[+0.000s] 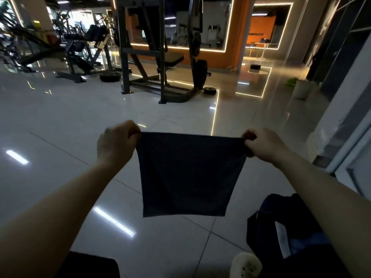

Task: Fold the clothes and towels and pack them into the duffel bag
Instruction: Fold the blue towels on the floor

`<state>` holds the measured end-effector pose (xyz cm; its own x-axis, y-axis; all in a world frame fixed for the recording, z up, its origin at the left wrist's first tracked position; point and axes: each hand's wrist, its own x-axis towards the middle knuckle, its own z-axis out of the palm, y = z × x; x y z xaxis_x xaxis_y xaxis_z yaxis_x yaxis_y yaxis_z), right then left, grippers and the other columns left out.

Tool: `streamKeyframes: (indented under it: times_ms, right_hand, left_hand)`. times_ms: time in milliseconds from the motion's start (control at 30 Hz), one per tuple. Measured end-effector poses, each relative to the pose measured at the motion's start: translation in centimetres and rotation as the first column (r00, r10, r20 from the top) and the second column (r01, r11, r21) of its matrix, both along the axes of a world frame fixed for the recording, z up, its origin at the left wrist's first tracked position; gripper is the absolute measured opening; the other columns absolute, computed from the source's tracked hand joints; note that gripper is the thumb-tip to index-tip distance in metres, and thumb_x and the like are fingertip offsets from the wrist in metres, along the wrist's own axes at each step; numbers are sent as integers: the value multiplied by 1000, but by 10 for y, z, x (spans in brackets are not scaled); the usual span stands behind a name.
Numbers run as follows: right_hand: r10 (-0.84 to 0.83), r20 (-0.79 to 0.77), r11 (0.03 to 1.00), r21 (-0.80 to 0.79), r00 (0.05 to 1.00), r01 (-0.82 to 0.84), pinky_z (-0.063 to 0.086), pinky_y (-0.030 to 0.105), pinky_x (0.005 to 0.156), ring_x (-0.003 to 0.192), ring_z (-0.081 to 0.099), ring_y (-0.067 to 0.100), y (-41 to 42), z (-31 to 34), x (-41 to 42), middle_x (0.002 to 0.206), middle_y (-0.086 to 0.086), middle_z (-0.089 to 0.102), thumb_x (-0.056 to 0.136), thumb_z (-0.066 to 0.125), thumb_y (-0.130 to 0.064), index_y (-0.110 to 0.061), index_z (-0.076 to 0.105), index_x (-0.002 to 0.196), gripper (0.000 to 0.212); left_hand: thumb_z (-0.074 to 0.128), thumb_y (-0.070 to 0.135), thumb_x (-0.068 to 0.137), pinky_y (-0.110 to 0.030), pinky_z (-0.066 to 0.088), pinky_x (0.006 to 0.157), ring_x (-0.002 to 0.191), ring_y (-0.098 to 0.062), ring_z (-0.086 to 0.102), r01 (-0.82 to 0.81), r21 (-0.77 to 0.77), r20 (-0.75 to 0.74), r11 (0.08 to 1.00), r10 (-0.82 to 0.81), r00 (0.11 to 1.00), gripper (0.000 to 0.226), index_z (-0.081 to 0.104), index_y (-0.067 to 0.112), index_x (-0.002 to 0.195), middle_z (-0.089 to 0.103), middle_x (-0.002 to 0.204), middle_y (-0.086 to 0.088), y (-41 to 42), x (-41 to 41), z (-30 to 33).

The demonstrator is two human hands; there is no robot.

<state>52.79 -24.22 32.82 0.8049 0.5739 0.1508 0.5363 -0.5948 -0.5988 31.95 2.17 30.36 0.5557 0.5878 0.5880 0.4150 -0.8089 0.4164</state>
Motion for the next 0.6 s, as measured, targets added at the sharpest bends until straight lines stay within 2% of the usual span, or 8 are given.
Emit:
streamKeyframes:
  times_ms: [67,100,233,300,400,433,533,600]
  right_hand:
    - [-25,72,987,163,997,12,51,30,65,73,61,21,-4,10,-1,87,6,63,92,52,-8,-14,61,95,11]
    - [-37,72,982,185,997,23,53,32,64,73,62,22,-5,12,-3,87,5,63,92,52,-8,-14,61,96,11]
    - [-24,-3,994,-103,1000,23,54,34,64,71,66,27,-7,-4,-7,87,8,65,90,50,-5,-17,60,90,16]
    - [-8,179,981,-187,984,42,46,33,67,77,59,27,-3,-5,-8,89,6,64,90,50,-11,-17,61,94,14]
    - [-41,430,999,-1,902,46,33,31,64,74,50,26,5,6,-8,84,5,57,93,46,-13,-14,60,97,15]
    - [-30,438,999,-16,898,41,33,31,63,74,51,27,9,6,-8,84,6,58,93,45,-12,-15,59,96,14]
    - [87,249,936,-351,965,6,45,33,67,81,58,28,14,-8,-8,93,7,60,90,46,-7,-20,57,93,17]
    - [81,248,943,-332,965,6,44,32,66,80,60,29,14,-8,-6,90,8,62,88,46,-5,-18,58,91,18]
  left_hand:
    - [64,20,90,-33,43,67,83,-25,64,-11,1,123,1000,10,992,11,67,14,99,69,92,-5,-5,-2,9]
    - [63,21,91,-33,43,66,83,-24,64,-7,-2,100,1000,7,995,11,66,16,100,69,92,-3,-6,-4,9]
    - [59,24,93,-31,38,64,82,-28,63,33,77,-236,997,-14,972,12,67,20,100,69,95,-4,-7,-12,-10]
    - [61,24,92,-31,38,65,84,-29,64,12,38,-149,999,-6,989,12,68,20,101,70,93,-4,-5,-13,-4]
    - [63,22,91,-33,42,70,88,-25,64,11,-80,23,997,-9,1000,12,68,16,100,69,94,-2,8,-13,5]
    - [64,22,91,-33,43,72,90,-25,64,6,-89,-10,996,-7,1000,11,68,15,99,69,95,-2,12,-14,2]
    - [66,22,88,-32,43,73,94,-25,64,10,-144,-201,990,-39,979,9,68,17,95,69,94,-3,18,-16,-15]
    - [67,20,88,-31,41,73,90,-22,62,19,-198,-140,980,-47,989,7,68,16,94,66,89,-1,17,-10,-14]
